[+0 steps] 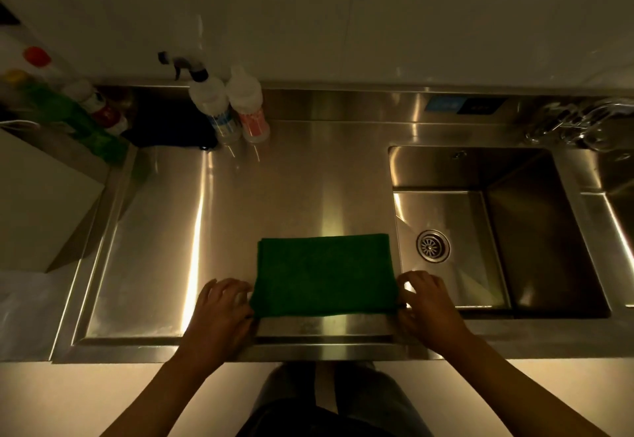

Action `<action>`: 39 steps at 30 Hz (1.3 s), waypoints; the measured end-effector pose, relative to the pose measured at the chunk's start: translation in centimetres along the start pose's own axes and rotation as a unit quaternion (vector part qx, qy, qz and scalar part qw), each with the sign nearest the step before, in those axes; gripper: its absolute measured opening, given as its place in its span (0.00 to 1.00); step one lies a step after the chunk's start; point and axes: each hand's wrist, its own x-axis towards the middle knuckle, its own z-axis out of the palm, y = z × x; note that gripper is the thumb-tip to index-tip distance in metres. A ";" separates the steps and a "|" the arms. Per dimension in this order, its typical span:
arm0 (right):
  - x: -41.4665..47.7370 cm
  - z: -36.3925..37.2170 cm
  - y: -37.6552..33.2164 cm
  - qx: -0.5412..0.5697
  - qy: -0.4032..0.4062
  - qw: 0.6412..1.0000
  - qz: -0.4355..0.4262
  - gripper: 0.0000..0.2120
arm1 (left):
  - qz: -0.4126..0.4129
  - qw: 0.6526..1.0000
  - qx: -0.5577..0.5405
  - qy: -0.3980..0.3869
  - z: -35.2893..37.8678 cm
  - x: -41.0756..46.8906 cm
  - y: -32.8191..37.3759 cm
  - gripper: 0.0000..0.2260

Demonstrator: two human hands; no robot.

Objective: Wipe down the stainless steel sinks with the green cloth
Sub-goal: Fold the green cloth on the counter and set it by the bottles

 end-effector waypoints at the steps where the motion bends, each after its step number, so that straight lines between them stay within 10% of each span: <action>1: -0.2 0.3 0.0 -0.002 -0.009 1.000 0.000 0.08 | -0.002 1.000 -0.003 -0.017 0.8 -0.6 0.0 0.15; 14: 4.6 -0.1 -3.0 0.008 -0.018 1.000 0.019 0.26 | -0.029 0.998 0.014 -0.046 2.2 6.5 -1.4 0.21; 24: 2.9 5.4 -8.5 0.021 -0.087 0.991 0.100 0.39 | 0.187 0.962 0.078 -0.185 5.0 11.1 -3.8 0.31; 39: 16.8 -1.1 -2.6 -0.041 -0.116 0.987 -0.107 0.38 | -0.150 0.968 -0.086 -0.181 7.1 3.5 5.5 0.35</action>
